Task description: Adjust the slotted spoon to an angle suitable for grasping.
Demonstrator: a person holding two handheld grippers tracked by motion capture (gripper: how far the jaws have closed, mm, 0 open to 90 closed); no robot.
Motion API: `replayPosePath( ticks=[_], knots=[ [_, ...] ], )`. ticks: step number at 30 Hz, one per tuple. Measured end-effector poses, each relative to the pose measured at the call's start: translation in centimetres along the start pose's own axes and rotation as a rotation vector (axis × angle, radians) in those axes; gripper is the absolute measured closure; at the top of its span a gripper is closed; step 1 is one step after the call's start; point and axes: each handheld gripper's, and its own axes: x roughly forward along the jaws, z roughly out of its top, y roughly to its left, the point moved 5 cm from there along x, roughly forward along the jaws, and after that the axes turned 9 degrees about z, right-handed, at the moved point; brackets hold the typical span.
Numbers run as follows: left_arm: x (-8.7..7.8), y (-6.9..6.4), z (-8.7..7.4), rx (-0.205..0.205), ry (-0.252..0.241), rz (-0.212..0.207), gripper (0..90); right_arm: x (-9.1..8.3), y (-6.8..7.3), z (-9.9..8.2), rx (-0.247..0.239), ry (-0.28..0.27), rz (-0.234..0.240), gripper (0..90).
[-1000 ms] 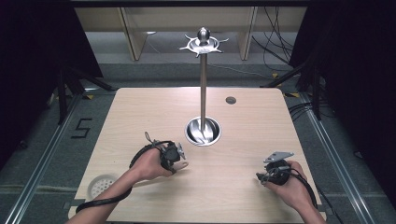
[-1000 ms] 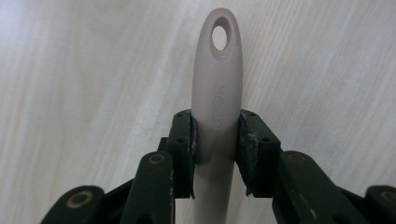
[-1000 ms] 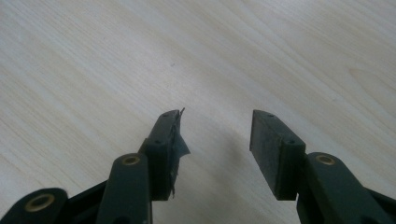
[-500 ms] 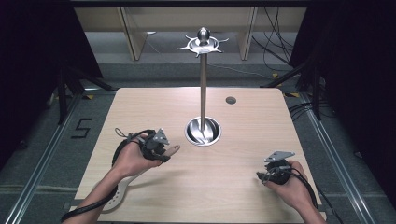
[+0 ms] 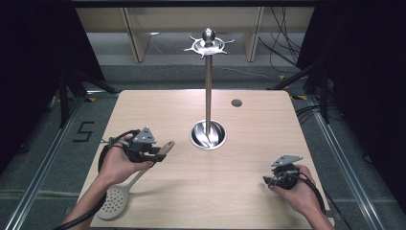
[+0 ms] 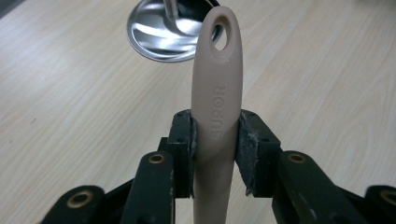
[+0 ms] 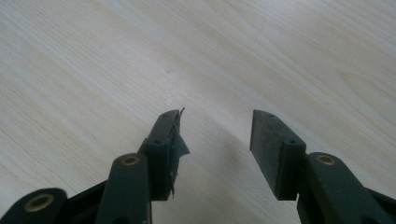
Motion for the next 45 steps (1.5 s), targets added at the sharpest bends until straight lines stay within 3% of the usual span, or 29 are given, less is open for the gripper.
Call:
replayPosePath(
  ticks=[10, 13, 15, 19, 21, 22, 23, 31, 32, 34, 38, 45],
  knots=[
    [-2.2, 1.2, 0.4, -0.069, -0.1, 0.013, 68.1, 0.0, 0.0, 0.1, -0.001, -0.01, -0.001, 53.1],
    [-2.7, 1.6, 0.5, -0.062, -0.131, 0.027, 68.1, 0.0, 0.0, 0.1, -0.001, -0.01, 0.0, 53.1],
    [-3.2, 1.6, 0.5, -0.091, -0.17, 0.041, 68.1, 0.0, -0.1, 0.1, -0.019, -0.016, -0.006, 53.1],
    [-3.6, 1.8, 0.6, -0.09, -0.188, 0.045, 68.1, 0.0, -0.1, 0.1, -0.02, -0.013, -0.006, 53.1],
    [-3.9, 1.6, 0.7, -0.129, -0.233, 0.05, 68.1, -0.1, 0.0, 0.1, -0.003, -0.013, -0.003, 53.1],
    [-4.2, 1.8, 0.6, -0.109, -0.226, 0.047, 68.1, -0.1, 0.0, 0.1, -0.004, -0.014, -0.004, 53.1],
    [-4.2, 1.8, 0.7, -0.137, -0.25, 0.05, 68.1, -0.1, 0.0, 0.2, -0.004, -0.015, -0.004, 53.1],
    [-4.7, 1.9, 0.9, -0.151, -0.291, 0.057, 68.1, -0.3, -0.1, 0.5, -0.032, -0.049, -0.022, 53.1],
    [-4.7, 1.9, 1.0, -0.154, -0.299, 0.057, 68.1, -0.5, 0.1, 0.5, -0.013, -0.055, -0.018, 53.2],
    [-4.7, 1.8, 1.2, -0.155, -0.31, 0.054, 68.1, -0.6, -0.2, 0.6, -0.03, -0.065, -0.032, 53.2],
    [-4.8, 1.6, 1.3, -0.158, -0.317, 0.053, 68.1, -0.7, -0.1, 0.6, -0.011, -0.067, -0.031, 53.2],
    [-5.6, 1.9, 2.1, -0.182, -0.379, 0.062, 68.1, -0.8, -0.1, 0.7, -0.011, -0.079, -0.035, 53.1]
  ],
)
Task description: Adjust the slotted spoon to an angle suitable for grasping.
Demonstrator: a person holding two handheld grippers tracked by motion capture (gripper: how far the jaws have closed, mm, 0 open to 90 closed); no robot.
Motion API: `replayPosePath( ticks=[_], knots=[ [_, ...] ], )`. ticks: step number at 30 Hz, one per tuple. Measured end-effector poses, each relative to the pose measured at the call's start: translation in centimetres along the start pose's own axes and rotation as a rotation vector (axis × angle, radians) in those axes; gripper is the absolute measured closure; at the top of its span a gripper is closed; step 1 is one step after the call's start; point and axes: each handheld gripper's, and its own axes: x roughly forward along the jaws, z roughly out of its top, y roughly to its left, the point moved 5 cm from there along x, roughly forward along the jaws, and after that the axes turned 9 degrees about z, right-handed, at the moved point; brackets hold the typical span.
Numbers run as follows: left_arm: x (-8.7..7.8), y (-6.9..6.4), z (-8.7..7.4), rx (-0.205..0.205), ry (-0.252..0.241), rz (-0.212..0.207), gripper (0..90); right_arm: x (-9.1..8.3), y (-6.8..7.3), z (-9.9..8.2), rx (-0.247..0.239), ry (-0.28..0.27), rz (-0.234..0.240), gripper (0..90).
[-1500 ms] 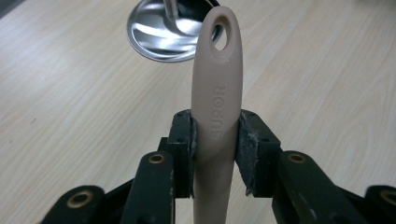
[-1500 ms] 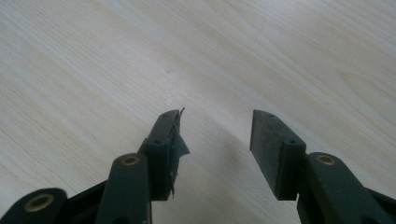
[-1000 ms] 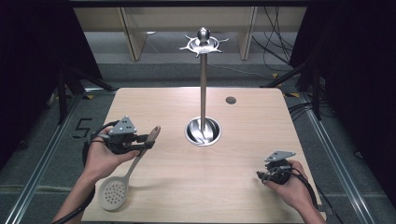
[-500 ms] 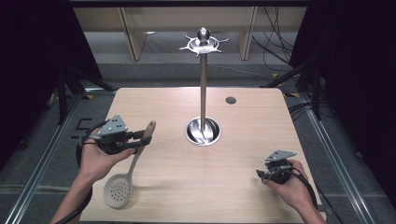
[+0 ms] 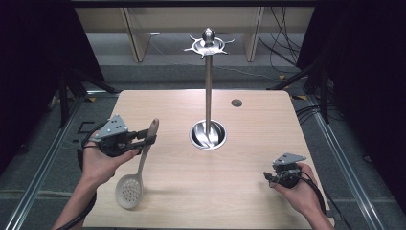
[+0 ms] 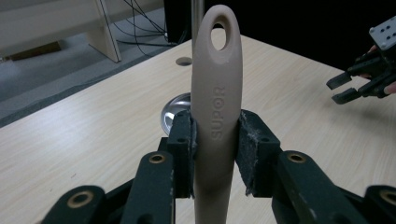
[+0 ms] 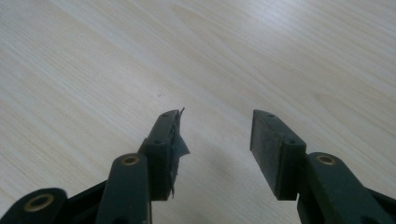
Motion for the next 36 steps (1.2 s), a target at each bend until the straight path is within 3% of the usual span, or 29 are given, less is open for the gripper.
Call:
replayPosePath(
  ticks=[1, 5, 12, 17, 18, 31, 33, 36],
  knots=[
    [-0.1, 0.0, 0.2, -0.002, -0.011, 0.003, 68.1, 0.0, -0.2, 0.0, -0.019, -0.005, -0.006, 53.1],
    [-0.1, -0.1, 0.9, 0.01, -0.033, 0.0, 68.2, -0.1, -0.1, 0.0, -0.013, -0.007, -0.009, 53.1],
    [0.5, -0.8, 2.7, -0.009, -0.095, 0.001, 68.2, -0.2, -0.1, 0.1, 0.002, -0.011, -0.012, 53.1],
    [0.9, -0.9, 3.5, -0.009, -0.115, 0.003, 68.2, -0.3, -0.1, 0.1, 0.004, -0.016, -0.017, 53.1],
    [1.2, -1.0, 3.7, -0.012, -0.121, -0.001, 68.2, -0.2, -0.3, 0.2, -0.024, -0.028, -0.024, 53.1],
    [2.9, -1.4, 5.4, -0.042, -0.168, 0.001, 68.2, -0.4, -0.4, 0.2, -0.021, -0.034, -0.027, 52.8],
    [3.0, -1.5, 5.7, -0.05, -0.176, 0.005, 68.2, -0.5, -0.2, 0.2, -0.001, -0.035, -0.025, 52.8],
    [3.1, -1.7, 6.1, -0.047, -0.187, 0.012, 68.2, -0.5, -0.4, 0.3, -0.025, -0.044, -0.035, 52.9]
  ],
)
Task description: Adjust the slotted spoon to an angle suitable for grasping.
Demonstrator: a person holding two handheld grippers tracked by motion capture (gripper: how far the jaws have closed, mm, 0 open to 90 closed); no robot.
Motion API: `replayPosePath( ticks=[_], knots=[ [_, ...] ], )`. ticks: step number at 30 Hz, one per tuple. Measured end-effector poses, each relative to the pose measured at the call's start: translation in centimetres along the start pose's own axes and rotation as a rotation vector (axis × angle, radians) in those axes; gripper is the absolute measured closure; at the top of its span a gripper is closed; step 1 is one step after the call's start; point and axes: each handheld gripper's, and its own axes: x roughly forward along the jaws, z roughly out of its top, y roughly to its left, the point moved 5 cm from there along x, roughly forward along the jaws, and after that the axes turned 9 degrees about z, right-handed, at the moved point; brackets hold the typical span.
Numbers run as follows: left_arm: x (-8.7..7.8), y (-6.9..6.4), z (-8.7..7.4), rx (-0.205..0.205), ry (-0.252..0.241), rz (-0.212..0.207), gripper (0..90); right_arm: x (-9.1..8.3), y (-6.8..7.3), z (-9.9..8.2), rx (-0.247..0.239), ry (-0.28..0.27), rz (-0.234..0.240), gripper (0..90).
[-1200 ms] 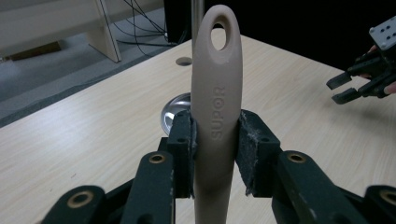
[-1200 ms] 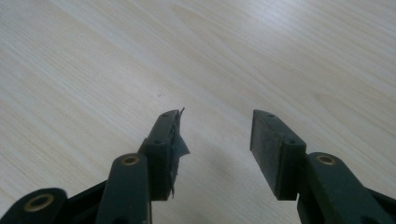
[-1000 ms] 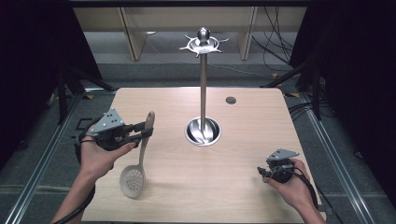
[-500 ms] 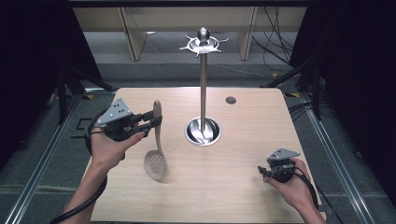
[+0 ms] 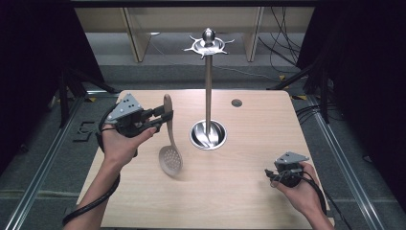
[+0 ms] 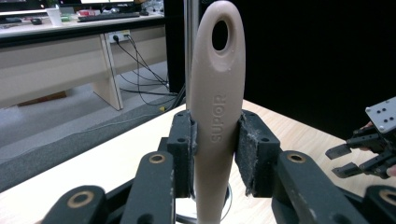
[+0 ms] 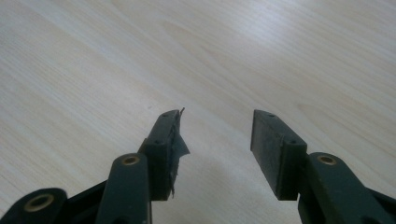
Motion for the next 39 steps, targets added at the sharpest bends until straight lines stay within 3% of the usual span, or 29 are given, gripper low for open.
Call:
replayPosePath(
  ticks=[4, 11, 12, 20, 24, 29, 33, 35, 39],
  knots=[
    [0.4, -0.4, 0.4, 0.027, -0.017, 0.021, 68.2, -0.2, -0.1, 0.2, 0.013, -0.016, -0.011, 52.8],
    [1.1, -1.1, 0.7, 0.014, -0.026, 0.046, 68.1, -0.3, -0.3, 0.2, -0.006, -0.032, -0.024, 52.7],
    [1.1, -1.2, 0.8, 0.019, -0.026, 0.049, 68.1, -0.4, -0.2, 0.2, 0.019, -0.029, -0.021, 52.7],
    [1.5, -1.7, 1.8, 0.013, -0.048, 0.086, 68.2, -0.5, -0.2, 0.3, 0.017, -0.035, -0.031, 52.6],
    [1.6, -1.8, 2.0, 0.007, -0.052, 0.092, 68.1, -0.5, -0.4, 0.3, -0.01, -0.041, -0.038, 52.6],
    [1.9, -2.0, 2.2, 0.006, -0.057, 0.097, 68.2, -0.6, -0.4, 0.5, 0.018, -0.066, -0.047, 52.6],
    [1.9, -2.2, 2.2, 0.013, -0.054, 0.103, 68.2, -0.7, -0.6, 0.4, 0.0, -0.064, -0.057, 52.6],
    [1.9, -2.3, 2.3, 0.006, -0.058, 0.105, 68.2, -0.7, -0.5, 0.5, 0.02, -0.084, -0.06, 52.5],
    [2.1, -2.4, 2.7, 0.009, -0.066, 0.112, 68.2, -0.7, -0.6, 0.5, 0.012, -0.088, -0.058, 52.5]
  ],
)
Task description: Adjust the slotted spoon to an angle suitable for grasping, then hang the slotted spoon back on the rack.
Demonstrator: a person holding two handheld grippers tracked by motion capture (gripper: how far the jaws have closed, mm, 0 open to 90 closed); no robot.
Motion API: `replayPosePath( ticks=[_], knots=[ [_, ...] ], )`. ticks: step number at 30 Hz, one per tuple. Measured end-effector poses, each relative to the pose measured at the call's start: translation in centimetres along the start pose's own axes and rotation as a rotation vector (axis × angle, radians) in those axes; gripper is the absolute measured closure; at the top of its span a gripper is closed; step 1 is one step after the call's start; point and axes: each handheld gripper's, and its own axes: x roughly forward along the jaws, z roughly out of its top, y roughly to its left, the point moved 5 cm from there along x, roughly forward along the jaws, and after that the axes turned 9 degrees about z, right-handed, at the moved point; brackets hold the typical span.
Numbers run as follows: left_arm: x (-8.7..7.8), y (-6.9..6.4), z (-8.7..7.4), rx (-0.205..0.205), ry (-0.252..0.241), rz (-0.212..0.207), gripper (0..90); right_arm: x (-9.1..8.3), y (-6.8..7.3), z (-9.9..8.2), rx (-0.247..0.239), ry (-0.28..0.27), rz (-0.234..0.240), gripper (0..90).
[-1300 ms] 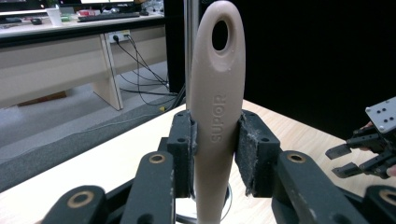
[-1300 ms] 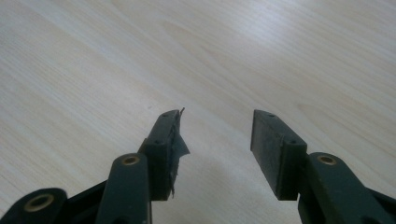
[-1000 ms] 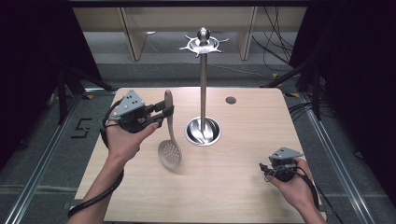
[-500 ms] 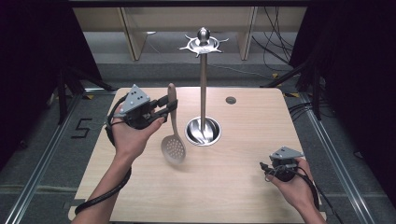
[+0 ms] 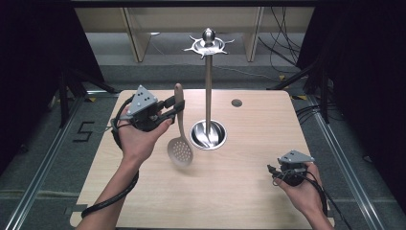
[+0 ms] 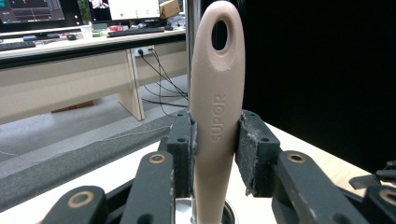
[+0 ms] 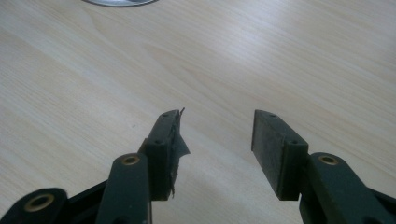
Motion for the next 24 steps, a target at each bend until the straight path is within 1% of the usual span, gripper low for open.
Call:
replayPosePath(
  ticks=[2, 3, 4, 5, 6, 7, 8, 9, 10, 11, 12, 13, 14, 15, 16, 18, 20, 21, 22, 23, 24],
  knots=[
    [0.17, -0.09, 0.18, 0.008, -0.001, 0.007, 68.2, 0.01, 0.0, 0.05, -0.004, -0.005, 0.002, 52.5],
    [0.23, -0.16, 0.25, 0.007, -0.004, 0.008, 68.1, -0.01, -0.06, 0.05, -0.022, -0.002, 0.004, 52.5],
    [0.26, -0.29, 0.31, 0.002, -0.002, 0.01, 68.1, -0.04, 0.06, 0.11, -0.007, -0.009, 0.007, 52.5],
    [0.37, -0.42, 0.45, 0.008, -0.007, 0.006, 68.2, -0.08, 0.23, 0.16, 0.016, -0.01, 0.008, 52.4],
    [0.37, -0.42, 0.45, 0.008, -0.007, 0.006, 68.2, -0.08, 0.23, 0.16, 0.016, -0.01, 0.008, 52.4],
    [0.31, -0.61, 0.41, -0.01, 0.006, 0.007, 68.2, -0.1, 0.24, 0.17, 0.016, -0.011, 0.007, 52.5],
    [0.42, -0.52, 0.53, 0.01, -0.007, 0.004, 68.2, -0.13, 0.27, 0.18, 0.017, -0.012, 0.006, 52.4],
    [0.45, -0.56, 0.56, 0.008, -0.006, 0.004, 68.2, -0.19, 0.15, 0.14, -0.003, -0.005, 0.005, 52.5],
    [0.46, -0.56, 0.57, 0.008, -0.006, 0.005, 68.1, -0.15, 0.26, 0.21, 0.015, -0.01, 0.003, 52.5],
    [0.46, -0.56, 0.57, 0.008, -0.006, 0.005, 68.2, -0.15, 0.26, 0.21, 0.015, -0.01, 0.003, 52.5],
    [0.46, -0.54, 0.58, 0.009, -0.001, 0.008, 68.2, -0.13, 0.25, 0.2, 0.012, -0.007, 0.005, 52.4],
    [0.49, -0.57, 0.6, 0.004, -0.003, 0.007, 68.1, 0.01, 0.23, 0.18, 0.001, -0.008, 0.018, 52.4],
    [0.48, -0.59, 0.63, 0.005, -0.004, 0.006, 68.1, -0.09, 0.21, 0.23, 0.008, -0.006, 0.006, 52.5],
    [0.41, -0.73, 0.55, -0.013, 0.008, 0.006, 68.2, 0.0, 0.17, 0.26, -0.005, -0.014, 0.002, 52.4],
    [0.49, -0.61, 0.69, 0.008, -0.007, 0.004, 68.1, -0.09, 0.27, 0.23, -0.004, -0.005, 0.005, 52.5],
    [0.47, -0.59, 0.71, 0.006, -0.007, 0.005, 68.2, -0.04, 0.23, 0.39, -0.018, -0.019, 0.002, 52.5],
    [0.5, -0.53, 0.69, 0.003, -0.006, 0.007, 68.1, -0.01, 0.25, 0.41, -0.014, -0.02, 0.004, 52.5],
    [0.47, -0.59, 0.54, -0.015, 0.007, 0.01, 68.1, 0.01, 0.31, 0.42, -0.006, -0.02, 0.008, 52.4],
    [0.63, -0.42, 0.59, 0.001, -0.006, 0.011, 68.1, 0.03, 0.33, 0.42, -0.004, -0.02, 0.012, 52.5],
    [0.79, -0.32, 0.42, -0.003, -0.007, 0.013, 68.1, 0.03, 0.35, 0.5, -0.015, -0.024, 0.015, 52.5],
    [0.79, -0.32, 0.42, -0.003, -0.007, 0.013, 68.1, 0.03, 0.35, 0.5, -0.015, -0.024, 0.015, 52.5]
  ],
)
